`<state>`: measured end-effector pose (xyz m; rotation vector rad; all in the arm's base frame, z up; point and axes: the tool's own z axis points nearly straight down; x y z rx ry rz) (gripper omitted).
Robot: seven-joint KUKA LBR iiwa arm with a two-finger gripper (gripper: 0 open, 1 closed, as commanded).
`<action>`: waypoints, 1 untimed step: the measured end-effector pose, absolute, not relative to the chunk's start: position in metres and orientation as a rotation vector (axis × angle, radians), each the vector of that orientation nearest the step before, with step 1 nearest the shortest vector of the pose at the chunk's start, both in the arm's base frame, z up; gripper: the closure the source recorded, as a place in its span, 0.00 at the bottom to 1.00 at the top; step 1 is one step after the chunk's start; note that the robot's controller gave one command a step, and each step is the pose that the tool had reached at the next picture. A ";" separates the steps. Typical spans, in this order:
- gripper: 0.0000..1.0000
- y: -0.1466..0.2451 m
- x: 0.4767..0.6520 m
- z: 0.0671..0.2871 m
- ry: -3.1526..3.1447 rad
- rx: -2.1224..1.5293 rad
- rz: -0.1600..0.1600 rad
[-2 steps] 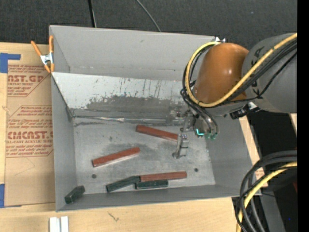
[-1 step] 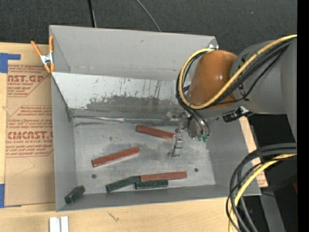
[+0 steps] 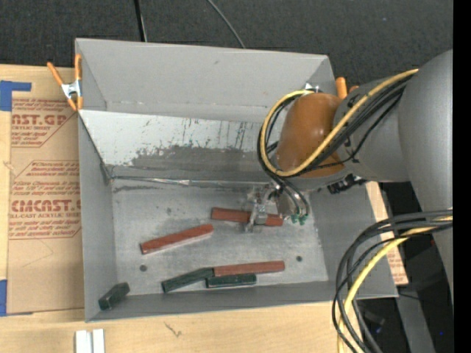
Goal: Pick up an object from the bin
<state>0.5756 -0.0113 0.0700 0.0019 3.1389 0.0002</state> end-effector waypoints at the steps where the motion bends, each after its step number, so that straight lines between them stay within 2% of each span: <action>1: 1.00 -0.011 0.576 0.070 3.139 0.002 0.000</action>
Offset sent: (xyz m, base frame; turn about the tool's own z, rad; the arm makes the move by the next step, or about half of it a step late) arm -0.0366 -0.0254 0.2083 -0.3446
